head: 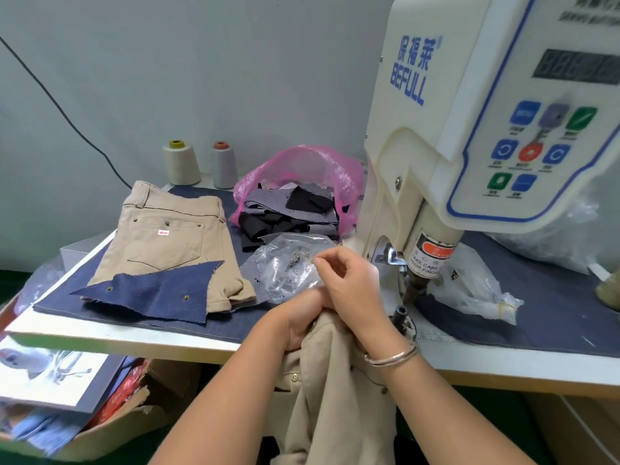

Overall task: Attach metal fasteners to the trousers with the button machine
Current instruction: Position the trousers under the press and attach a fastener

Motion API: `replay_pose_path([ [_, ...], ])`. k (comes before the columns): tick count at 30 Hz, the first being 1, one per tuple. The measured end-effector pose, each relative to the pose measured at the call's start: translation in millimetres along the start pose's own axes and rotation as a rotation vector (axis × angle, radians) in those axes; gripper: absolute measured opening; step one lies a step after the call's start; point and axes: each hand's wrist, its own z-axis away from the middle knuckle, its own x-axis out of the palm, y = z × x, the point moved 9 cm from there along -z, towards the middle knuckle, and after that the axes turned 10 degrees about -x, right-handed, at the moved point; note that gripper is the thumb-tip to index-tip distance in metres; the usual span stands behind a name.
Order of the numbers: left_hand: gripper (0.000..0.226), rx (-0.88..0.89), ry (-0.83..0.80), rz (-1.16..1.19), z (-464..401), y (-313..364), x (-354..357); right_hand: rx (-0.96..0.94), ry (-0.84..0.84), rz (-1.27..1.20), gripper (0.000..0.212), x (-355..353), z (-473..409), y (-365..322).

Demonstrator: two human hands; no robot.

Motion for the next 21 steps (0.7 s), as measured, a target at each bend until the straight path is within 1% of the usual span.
replay_pose_path([
  [3, 0.017, 0.095, 0.018, 0.119, 5.2, 8.0, -1.6, -0.002, 0.098, 0.063, 0.013, -15.9, 7.9, -1.8],
  [5, 0.023, 0.148, 0.005, 0.249, 8.4, 12.2, -5.7, -0.009, 0.158, 0.055, 0.01, -22.9, 11.1, -1.6],
  [6, 0.023, 0.177, -0.007, 0.278, 9.2, 14.3, -7.1, -0.005, 0.176, 0.045, 0.01, -25.0, 12.7, -0.4],
  [9, 0.028, 0.215, -0.068, 0.28, 11.4, 17.1, -1.5, 0.0, 0.18, 0.085, 0.006, -25.6, 18.8, 2.2],
  [13, 0.031, 0.301, -0.003, 0.242, 9.2, 22.2, -7.0, -0.036, 0.189, 0.163, 0.005, -26.0, 24.9, 1.7],
  [18, 0.015, 0.367, 0.058, 0.233, 7.2, 25.2, -16.7, -0.075, 0.176, 0.181, 0.007, -23.9, 26.8, -1.2],
  [19, 0.013, 0.368, 0.062, 0.231, 6.6, 25.1, -17.3, -0.057, 0.19, 0.154, 0.008, -25.4, 26.7, 1.8],
  [21, 0.011, 0.367, 0.06, 0.225, 5.5, 25.2, -17.5, 0.087, 0.23, -0.006, 0.012, -29.8, 26.0, 17.4],
])
